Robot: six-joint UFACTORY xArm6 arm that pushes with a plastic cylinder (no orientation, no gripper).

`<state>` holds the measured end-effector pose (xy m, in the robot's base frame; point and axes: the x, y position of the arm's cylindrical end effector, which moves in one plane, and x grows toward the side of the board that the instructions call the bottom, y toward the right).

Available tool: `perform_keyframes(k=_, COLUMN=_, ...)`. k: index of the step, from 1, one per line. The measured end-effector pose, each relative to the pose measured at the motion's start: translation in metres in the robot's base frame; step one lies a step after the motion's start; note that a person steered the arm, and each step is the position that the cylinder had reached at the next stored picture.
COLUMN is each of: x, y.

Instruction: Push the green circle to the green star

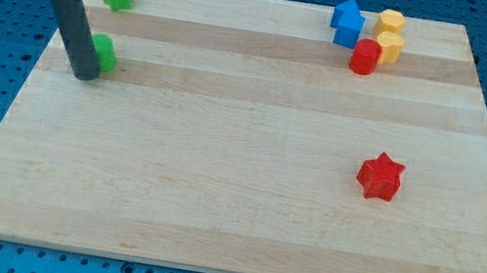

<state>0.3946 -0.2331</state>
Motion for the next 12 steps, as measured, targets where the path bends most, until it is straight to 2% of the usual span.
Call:
perform_keyframes(k=2, x=-0.031, y=-0.022)
perform_keyframes(k=5, x=-0.030, y=-0.023)
perform_keyframes(k=8, x=-0.013, y=0.005)
perform_keyframes(k=12, x=-0.067, y=0.005)
